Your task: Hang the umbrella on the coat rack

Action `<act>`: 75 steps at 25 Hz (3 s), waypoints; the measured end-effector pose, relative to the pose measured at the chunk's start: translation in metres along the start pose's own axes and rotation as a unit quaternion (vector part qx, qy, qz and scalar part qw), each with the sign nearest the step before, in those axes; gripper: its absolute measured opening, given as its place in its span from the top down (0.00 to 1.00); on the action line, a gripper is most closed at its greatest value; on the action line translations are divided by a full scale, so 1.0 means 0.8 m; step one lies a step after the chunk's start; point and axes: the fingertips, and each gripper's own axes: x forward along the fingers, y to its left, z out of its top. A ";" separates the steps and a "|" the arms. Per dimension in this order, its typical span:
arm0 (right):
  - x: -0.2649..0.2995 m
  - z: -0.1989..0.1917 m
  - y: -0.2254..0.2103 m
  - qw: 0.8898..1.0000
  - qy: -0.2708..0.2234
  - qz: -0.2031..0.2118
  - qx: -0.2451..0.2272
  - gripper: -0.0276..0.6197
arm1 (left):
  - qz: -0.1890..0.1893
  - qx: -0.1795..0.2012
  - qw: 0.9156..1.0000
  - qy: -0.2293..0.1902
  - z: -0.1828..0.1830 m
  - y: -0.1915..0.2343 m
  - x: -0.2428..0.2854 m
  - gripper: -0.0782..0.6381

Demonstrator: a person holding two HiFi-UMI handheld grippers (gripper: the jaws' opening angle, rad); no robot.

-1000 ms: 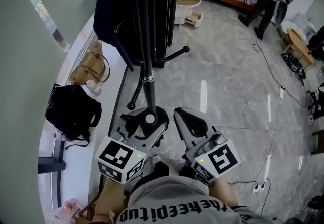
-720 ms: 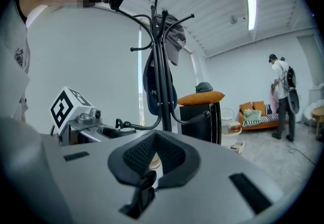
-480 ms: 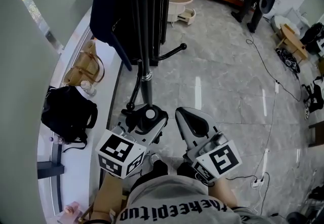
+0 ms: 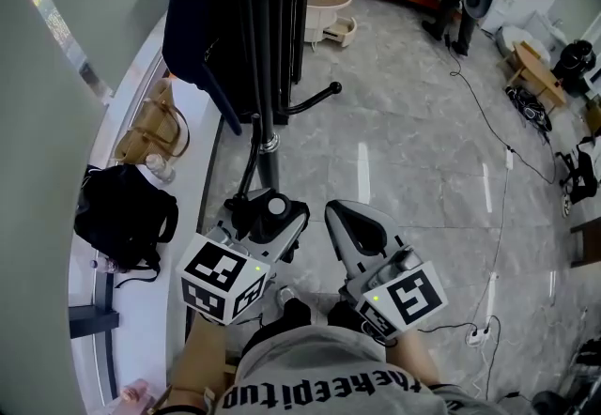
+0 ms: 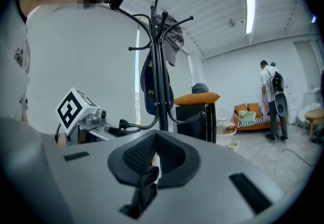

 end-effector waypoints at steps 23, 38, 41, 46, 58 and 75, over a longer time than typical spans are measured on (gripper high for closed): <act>0.009 0.002 -0.017 1.000 0.007 -0.006 0.001 0.94 | -0.012 0.035 0.998 0.041 -0.020 0.008 0.031 0.56; 0.021 0.004 -0.004 0.999 0.007 0.033 -0.007 0.94 | 0.101 0.060 0.991 -0.064 -0.023 0.047 -0.012 0.57; 0.021 0.002 0.000 0.999 0.007 0.043 -0.005 0.94 | 0.124 0.058 0.988 -0.069 -0.026 0.051 -0.024 0.57; 0.023 0.003 0.009 0.998 0.006 0.061 -0.004 0.94 | 0.167 0.056 0.981 -0.084 -0.022 0.058 -0.047 0.62; 0.016 0.009 0.024 0.994 0.002 0.104 -0.009 0.94 | 0.220 0.047 0.970 -0.094 -0.024 0.041 -0.077 0.80; 0.001 0.016 0.055 0.983 0.000 0.183 -0.022 0.94 | 0.253 0.025 0.960 -0.116 -0.012 -0.008 -0.113 0.87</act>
